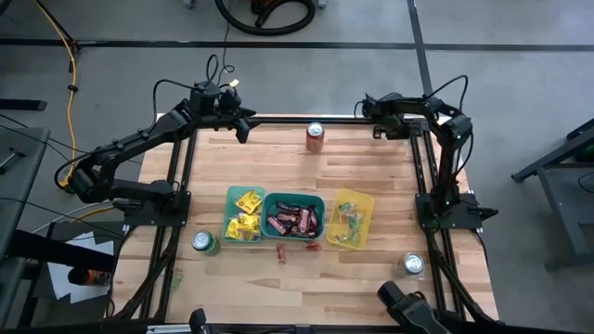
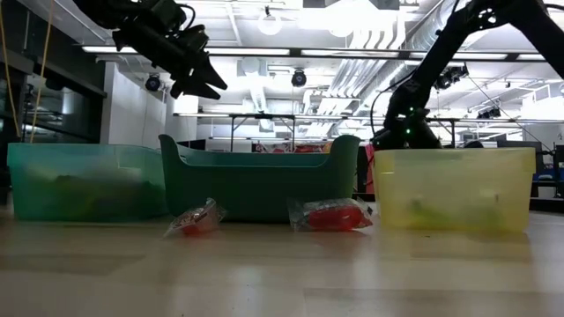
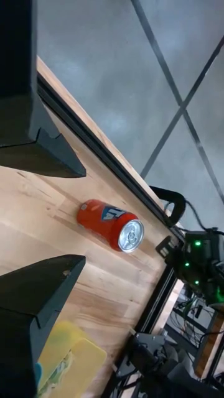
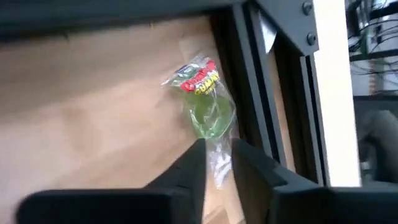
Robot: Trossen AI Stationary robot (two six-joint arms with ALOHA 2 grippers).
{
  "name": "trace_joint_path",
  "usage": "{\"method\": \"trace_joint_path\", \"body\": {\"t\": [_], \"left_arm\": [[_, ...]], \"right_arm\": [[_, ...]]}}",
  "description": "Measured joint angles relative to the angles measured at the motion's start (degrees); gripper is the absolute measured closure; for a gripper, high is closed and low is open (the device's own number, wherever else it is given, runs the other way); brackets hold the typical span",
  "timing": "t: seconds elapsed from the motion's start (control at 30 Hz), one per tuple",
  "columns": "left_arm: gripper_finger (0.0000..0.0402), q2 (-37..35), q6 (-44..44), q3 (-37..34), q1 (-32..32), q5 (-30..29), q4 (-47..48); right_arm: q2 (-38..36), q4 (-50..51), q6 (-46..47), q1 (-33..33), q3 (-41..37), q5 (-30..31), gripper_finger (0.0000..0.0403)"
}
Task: Sort candy
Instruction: Put the green gummy into the yellow bin
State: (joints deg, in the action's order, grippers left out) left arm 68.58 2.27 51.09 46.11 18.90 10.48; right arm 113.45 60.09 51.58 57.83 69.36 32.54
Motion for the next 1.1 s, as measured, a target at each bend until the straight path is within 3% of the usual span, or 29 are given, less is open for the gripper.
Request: {"method": "trace_joint_path", "body": {"t": [0.2, 0.57, 1.1], "left_arm": [[0.0200, 0.00, -0.91, 0.00, 0.00, 0.00, 0.38], [0.0200, 0.00, -2.87, 0.00, 0.00, 0.02, 3.23], [0.0200, 0.00, -2.95, 0.00, 0.00, 0.02, 3.48]], "right_arm": [[1.57, 1.36, -5.14, -1.20, -0.46, -1.10, 0.0397], [1.32, 2.43, -9.23, -2.15, -0.52, -5.70, 0.0402], [-12.06, -4.56, -10.51, -25.16, -0.52, -22.97, 0.0403]]}}
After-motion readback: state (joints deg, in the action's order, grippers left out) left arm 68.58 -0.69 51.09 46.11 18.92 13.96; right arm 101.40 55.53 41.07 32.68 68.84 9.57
